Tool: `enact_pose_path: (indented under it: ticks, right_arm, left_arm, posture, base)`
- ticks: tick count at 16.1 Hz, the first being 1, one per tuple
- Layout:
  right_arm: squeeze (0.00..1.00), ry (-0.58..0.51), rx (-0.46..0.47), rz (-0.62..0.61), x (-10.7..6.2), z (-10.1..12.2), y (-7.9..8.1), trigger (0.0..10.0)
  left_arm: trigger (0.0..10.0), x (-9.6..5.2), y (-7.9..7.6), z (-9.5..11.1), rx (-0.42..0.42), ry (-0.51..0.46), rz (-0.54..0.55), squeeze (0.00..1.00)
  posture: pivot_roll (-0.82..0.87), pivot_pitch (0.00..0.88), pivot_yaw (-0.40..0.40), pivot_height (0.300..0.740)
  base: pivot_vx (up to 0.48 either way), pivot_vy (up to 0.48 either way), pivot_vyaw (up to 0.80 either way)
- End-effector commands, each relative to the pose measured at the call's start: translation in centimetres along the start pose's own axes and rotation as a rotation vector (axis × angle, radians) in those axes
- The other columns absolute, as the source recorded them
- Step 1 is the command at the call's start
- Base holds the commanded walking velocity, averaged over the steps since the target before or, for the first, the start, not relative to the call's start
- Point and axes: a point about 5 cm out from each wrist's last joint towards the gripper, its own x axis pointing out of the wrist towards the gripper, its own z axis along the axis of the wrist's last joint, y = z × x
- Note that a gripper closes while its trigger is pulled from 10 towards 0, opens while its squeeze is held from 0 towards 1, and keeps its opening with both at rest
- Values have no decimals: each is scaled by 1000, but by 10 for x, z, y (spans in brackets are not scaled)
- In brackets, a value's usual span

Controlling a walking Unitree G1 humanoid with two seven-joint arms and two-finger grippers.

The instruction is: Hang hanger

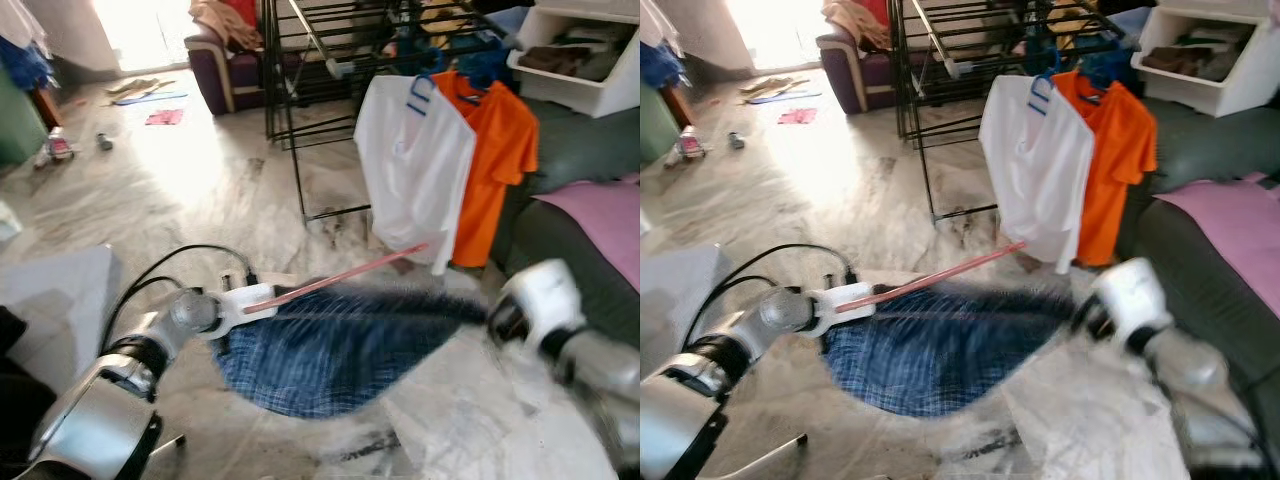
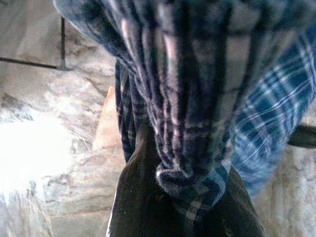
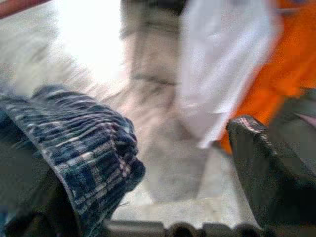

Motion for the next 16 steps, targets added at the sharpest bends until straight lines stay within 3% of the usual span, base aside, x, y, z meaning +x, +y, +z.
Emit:
enact_pose_path:
  ticks: [1, 2, 4, 5, 8, 9, 11, 13, 14, 15, 16]
  right_arm:
    - [1000, 36, 204, -118, -6, -12, -9, 10000]
    - [1000, 60, 234, -44, -7, -18, 4, 10000]
    - [1000, 148, 208, 323, -21, -31, 53, 10000]
    - [1000, 141, 209, 450, -29, -29, 65, 10000]
    - [1000, 82, 225, 664, -42, -16, 78, 10000]
    - [1000, 53, 209, 667, -43, -11, 76, 10000]
    - [1000, 9, 196, 484, -27, -6, 60, 10000]
    - [1000, -67, 171, 355, -14, 2, 58, 10000]
    - [1000, -70, 183, 345, -13, 3, 59, 10000]
    - [1000, -71, 188, 351, -12, 3, 64, 10000]
    - [1000, -65, 187, 365, -13, 1, 72, 10000]
  left_arm:
    - [0, -5, 8, -5, -22, 24, 42, 0]
    - [0, -4, 8, -3, -24, 16, 46, 0]
    - [0, -3, 11, 2, -24, 0, 62, 0]
    - [0, -3, 12, 4, -23, -2, 67, 0]
    - [0, 0, 13, 10, -22, -15, 79, 0]
    - [0, 0, 12, 11, -24, -18, 81, 0]
    - [0, 2, 13, 14, -49, -37, 100, 0]
    - [0, 5, 16, 24, -195, -111, 181, 0]
    - [0, 6, 17, 27, -235, -137, 200, 0]
    - [0, 7, 19, 32, -353, -197, 234, 0]
    - [2941, 9, 19, 37, -471, -248, 266, 0]
  posture:
    - [-81, 11, 61, 740]
    - [-80, 12, 62, 740]
    - [-75, 13, 63, 740]
    - [-77, 13, 64, 740]
    - [-80, 12, 66, 740]
    - [-80, 12, 66, 740]
    - [-85, 13, 67, 740]
    - [-85, 10, 68, 740]
    - [-86, 9, 68, 740]
    - [-84, 7, 67, 740]
    - [-80, 6, 64, 740]
  base:
    - [0, 0, 0]
    - [0, 0, 0]
    - [0, 0, 0]
    - [0, 0, 0]
    - [0, 0, 0]
    - [0, 0, 0]
    - [0, 0, 0]
    - [0, 0, 0]
    - [0, 0, 0]
    - [0, 0, 0]
    - [0, 0, 0]
